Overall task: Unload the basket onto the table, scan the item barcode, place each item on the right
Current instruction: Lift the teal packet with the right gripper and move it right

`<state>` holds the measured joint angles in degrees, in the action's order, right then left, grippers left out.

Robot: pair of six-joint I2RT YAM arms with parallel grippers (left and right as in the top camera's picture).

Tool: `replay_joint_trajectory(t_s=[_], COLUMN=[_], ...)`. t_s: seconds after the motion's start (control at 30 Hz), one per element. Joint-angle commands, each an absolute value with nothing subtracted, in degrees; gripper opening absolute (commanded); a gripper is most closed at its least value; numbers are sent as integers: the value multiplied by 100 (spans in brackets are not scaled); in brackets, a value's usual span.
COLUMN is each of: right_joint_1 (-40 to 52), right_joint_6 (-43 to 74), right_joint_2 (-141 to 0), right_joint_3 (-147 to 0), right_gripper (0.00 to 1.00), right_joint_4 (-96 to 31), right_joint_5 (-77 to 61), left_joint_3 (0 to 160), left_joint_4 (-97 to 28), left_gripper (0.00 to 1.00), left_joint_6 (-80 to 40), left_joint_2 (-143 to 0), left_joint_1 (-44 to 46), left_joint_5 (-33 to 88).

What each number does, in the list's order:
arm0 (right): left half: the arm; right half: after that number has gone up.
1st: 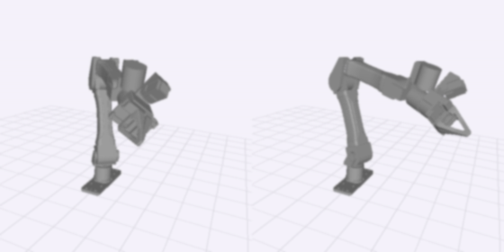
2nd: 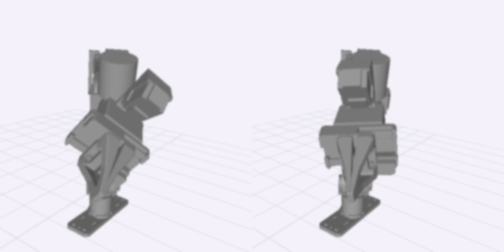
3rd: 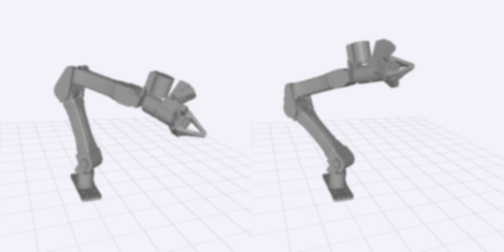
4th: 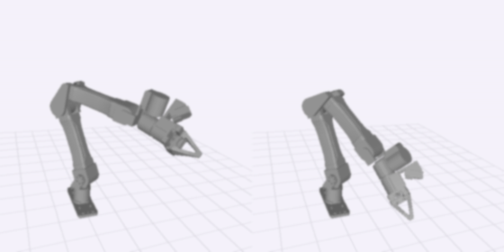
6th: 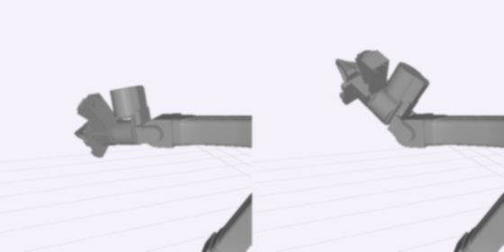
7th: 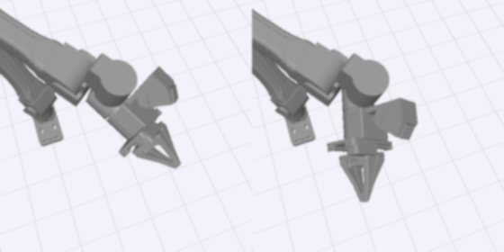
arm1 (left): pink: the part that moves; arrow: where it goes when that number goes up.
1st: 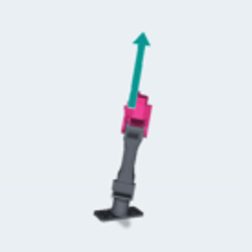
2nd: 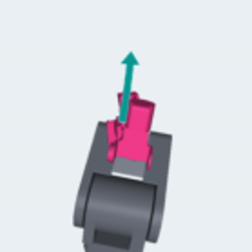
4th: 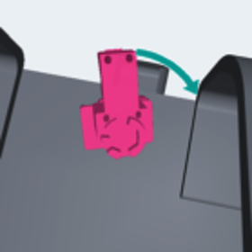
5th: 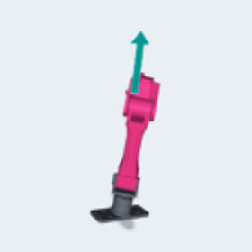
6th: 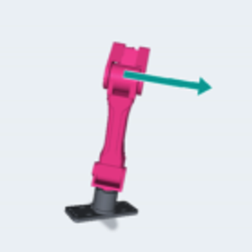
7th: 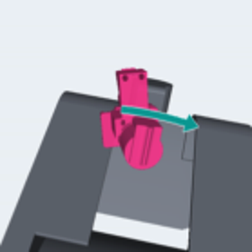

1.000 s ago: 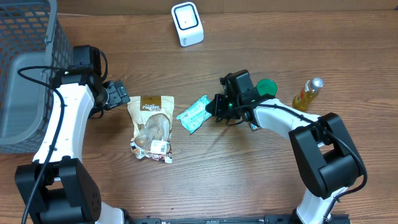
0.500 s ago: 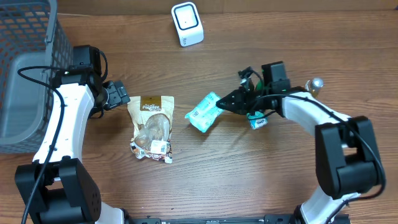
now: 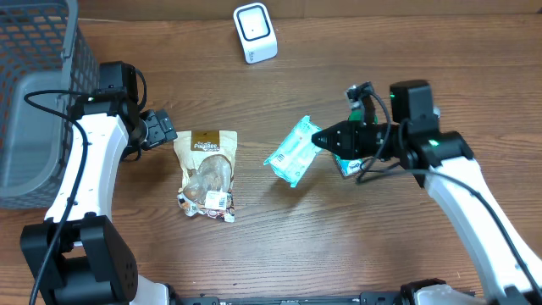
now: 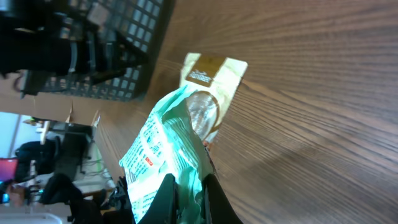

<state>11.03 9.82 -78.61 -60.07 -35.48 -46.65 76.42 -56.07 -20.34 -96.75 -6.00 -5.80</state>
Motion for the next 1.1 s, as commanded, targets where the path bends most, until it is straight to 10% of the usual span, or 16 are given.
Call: replay_joint_trajectory(t_s=[0.0,1.07], right_joint_1=[1122,1122], right_joint_6=[886,845], right_joint_2=[-7454,-7297], right_joint_3=[-6007,-6007], right_gripper=[4,4], right_joint_4=[-3734,-4239], right_joint_5=[-4543,-4499], left_joint_3=[7673,7673], left_joint_4=[-5607,-5607], left_gripper=[100,100], left_joint_6=[-1907,-1907], left_joint_2=[-9546,-9546], left_joint_1=[-593,-589], left_joint_5=[-574,-572])
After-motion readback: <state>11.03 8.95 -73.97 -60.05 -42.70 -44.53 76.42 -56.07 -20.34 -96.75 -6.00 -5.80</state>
